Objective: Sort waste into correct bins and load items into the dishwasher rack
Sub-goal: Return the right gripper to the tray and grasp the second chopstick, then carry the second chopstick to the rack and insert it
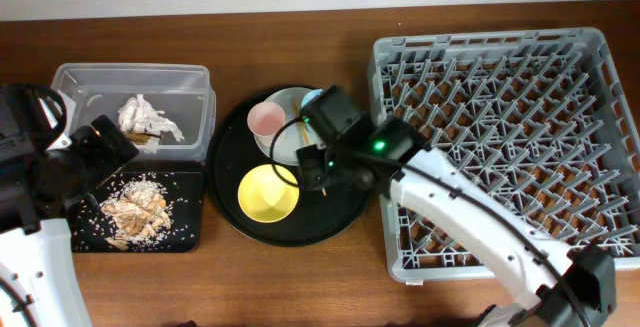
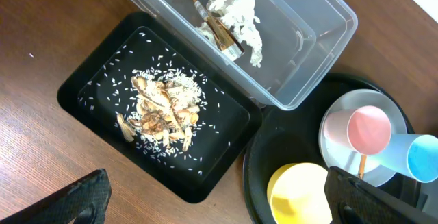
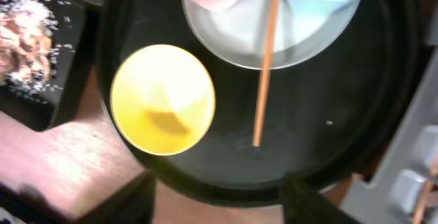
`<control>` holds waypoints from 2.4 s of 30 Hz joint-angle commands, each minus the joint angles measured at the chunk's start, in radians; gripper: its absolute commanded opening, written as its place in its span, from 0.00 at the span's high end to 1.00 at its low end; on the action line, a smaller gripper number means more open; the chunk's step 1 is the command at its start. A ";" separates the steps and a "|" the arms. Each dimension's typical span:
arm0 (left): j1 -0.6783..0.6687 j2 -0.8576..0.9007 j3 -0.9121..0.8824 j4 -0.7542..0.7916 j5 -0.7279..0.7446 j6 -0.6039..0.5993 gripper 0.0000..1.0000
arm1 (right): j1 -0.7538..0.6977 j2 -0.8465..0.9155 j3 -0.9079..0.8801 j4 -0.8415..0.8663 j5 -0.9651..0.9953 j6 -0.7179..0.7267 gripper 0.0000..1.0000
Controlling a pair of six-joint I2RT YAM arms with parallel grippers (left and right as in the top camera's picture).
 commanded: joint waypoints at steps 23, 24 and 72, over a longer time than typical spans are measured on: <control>0.002 0.003 0.009 -0.016 0.001 -0.009 0.01 | 0.049 0.240 -0.030 0.100 0.175 0.040 0.66; 0.002 0.003 0.009 -0.016 0.001 -0.009 0.01 | 0.051 0.248 -0.030 0.100 0.174 0.043 0.66; 0.002 0.003 0.009 -0.016 0.001 -0.009 0.01 | 0.046 0.045 -0.093 0.134 0.262 0.055 0.96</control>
